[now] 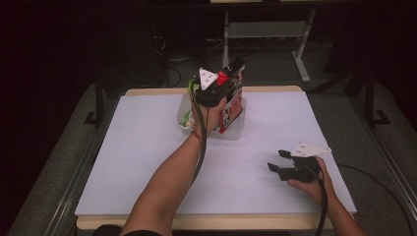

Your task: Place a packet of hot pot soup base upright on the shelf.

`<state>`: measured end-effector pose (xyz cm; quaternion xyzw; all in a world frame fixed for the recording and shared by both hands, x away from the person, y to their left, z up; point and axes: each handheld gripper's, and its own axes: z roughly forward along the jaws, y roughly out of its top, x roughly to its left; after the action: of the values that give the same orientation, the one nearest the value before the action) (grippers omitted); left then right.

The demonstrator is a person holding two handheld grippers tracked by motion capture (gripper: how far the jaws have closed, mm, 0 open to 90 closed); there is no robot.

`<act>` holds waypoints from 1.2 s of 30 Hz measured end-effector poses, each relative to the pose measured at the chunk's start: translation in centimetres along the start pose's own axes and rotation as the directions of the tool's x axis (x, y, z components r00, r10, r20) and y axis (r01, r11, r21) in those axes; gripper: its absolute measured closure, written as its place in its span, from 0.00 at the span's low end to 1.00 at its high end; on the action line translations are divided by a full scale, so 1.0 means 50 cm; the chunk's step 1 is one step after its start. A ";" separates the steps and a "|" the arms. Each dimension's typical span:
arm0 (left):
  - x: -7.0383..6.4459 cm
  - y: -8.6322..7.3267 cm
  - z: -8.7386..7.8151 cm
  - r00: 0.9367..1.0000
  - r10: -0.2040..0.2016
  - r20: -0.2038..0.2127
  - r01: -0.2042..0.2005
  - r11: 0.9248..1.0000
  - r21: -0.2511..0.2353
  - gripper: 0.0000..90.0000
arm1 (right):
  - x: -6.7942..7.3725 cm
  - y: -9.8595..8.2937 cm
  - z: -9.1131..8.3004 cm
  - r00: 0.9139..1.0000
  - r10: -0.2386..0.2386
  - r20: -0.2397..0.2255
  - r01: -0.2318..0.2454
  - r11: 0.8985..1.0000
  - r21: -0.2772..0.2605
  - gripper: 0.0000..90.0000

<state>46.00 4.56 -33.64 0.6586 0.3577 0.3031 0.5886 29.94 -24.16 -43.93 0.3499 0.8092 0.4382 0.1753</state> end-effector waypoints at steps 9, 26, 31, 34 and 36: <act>-0.009 -0.020 0.004 0.998 0.021 0.060 -0.021 1.000 0.004 0.86 | 0.005 0.001 0.000 1.000 -0.017 -0.005 0.017 1.000 0.000 0.36; 0.021 -0.078 -0.010 0.996 0.008 0.093 -0.013 0.998 0.055 0.87 | 0.010 -0.002 0.005 1.000 -0.026 -0.014 0.026 0.999 0.019 0.36; 0.017 -0.076 -0.012 0.994 0.051 0.092 -0.057 0.996 0.069 0.86 | 0.009 -0.001 0.009 1.000 -0.027 -0.013 0.027 0.999 0.023 0.36; 0.017 -0.078 -0.012 0.994 0.055 0.098 -0.062 0.996 0.068 0.85 | 0.009 0.000 0.009 0.999 -0.034 -0.014 0.035 0.999 0.023 0.36; 0.019 -0.078 -0.013 0.993 0.058 0.107 -0.067 0.995 0.079 0.84 | 0.008 0.000 0.009 0.999 -0.030 -0.010 0.030 0.999 0.025 0.36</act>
<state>45.55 5.90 -37.47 0.7082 0.3178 0.2714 0.5691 29.90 -23.62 -44.17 0.3376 0.8206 0.4272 0.1734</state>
